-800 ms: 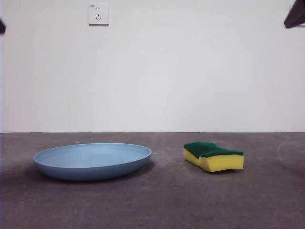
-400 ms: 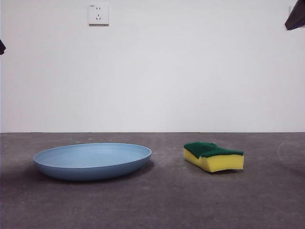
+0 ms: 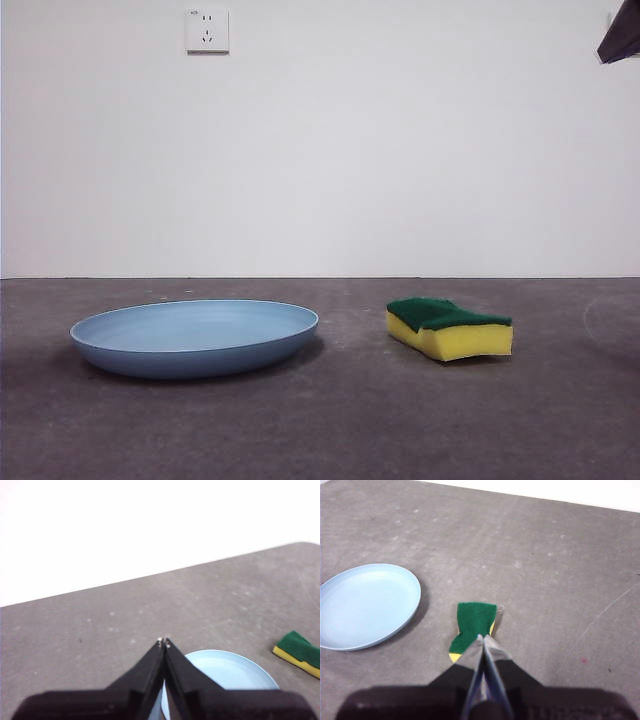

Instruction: Pick up the plate,pick up the cloth,clean the plate with the cloth

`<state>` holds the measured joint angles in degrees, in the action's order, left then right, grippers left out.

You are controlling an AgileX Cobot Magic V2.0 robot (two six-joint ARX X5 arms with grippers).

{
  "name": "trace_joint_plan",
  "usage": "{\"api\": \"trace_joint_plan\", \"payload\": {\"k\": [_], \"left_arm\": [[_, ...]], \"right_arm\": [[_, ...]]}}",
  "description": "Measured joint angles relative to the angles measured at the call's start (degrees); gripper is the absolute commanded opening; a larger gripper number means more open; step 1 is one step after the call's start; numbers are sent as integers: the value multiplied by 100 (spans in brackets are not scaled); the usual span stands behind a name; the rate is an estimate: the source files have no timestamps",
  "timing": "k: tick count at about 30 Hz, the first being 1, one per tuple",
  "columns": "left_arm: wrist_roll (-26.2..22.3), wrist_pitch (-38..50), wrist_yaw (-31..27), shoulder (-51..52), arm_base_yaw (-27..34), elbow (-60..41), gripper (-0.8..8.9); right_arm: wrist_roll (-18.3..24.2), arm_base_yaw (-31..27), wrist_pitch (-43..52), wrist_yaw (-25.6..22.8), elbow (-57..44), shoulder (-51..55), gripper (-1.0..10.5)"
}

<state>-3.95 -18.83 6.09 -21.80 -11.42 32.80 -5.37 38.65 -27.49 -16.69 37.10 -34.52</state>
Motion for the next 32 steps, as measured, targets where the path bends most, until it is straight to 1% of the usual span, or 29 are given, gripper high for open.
{"api": "trace_joint_plan", "payload": {"k": [3,9,12,17,24,32], "left_arm": [[-11,195,227,293,402,-492,-3],[7,831,295,962,837,-1631,-3],[52,997,308,1287,935,-2105,-3],[59,999,310,1749,949,-2699,-3],[66,1025,306,2146,949,-3121,-3],[94,887,247,2153,949,-3180,-3]], "right_arm": [[0,0,0,0,0,0,0],[2,0,0,0,0,0,0],[2,0,0,0,0,0,0],[2,0,0,0,0,0,0],[2,0,0,0,0,0,0],[2,0,0,0,0,0,0]]}}
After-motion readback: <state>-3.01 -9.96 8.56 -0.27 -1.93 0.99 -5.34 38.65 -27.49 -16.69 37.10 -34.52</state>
